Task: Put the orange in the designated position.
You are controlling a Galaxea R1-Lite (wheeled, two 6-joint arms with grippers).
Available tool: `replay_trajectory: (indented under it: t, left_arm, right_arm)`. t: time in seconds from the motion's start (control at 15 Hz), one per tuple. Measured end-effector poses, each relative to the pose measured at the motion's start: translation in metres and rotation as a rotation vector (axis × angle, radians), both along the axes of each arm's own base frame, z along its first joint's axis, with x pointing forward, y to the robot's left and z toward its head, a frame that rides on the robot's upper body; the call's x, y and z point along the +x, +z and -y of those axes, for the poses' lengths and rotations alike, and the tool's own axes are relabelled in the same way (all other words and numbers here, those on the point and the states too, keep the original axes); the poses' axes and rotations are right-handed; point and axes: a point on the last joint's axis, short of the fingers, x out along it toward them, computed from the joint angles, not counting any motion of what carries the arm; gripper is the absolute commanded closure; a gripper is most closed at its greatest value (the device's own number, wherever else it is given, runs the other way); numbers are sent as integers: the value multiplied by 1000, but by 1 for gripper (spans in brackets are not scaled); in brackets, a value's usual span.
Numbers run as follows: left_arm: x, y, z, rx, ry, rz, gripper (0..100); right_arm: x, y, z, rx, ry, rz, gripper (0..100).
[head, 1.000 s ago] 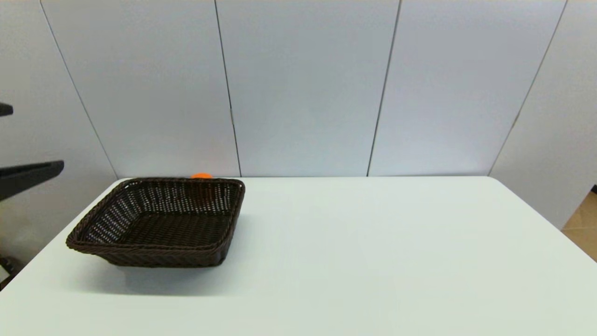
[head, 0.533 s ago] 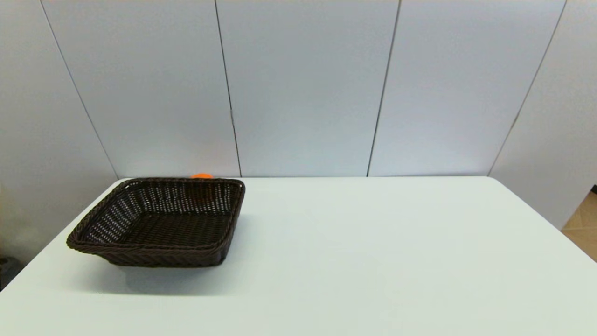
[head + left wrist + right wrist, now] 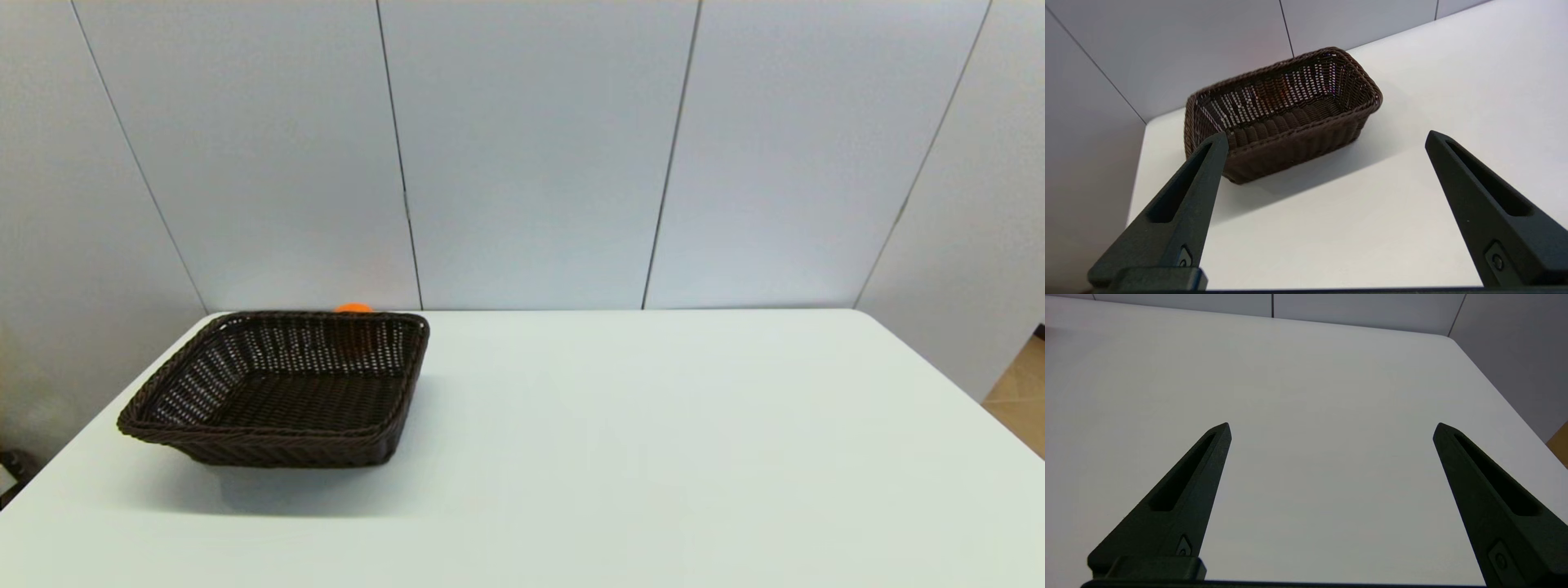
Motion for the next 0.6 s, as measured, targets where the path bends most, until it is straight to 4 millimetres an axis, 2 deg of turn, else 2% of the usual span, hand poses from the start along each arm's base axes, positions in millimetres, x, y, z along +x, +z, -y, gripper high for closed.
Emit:
replay_trajectory:
  t: [0.2,0.6]
  left_arm:
    - [-8,-25,0,-37,19,10,0]
    - [-5,-78,0,-78,45,26,0]
  right_arm:
    - [0,0,0,0,0,0,0]
    - [0,0,0,0,0,0,0]
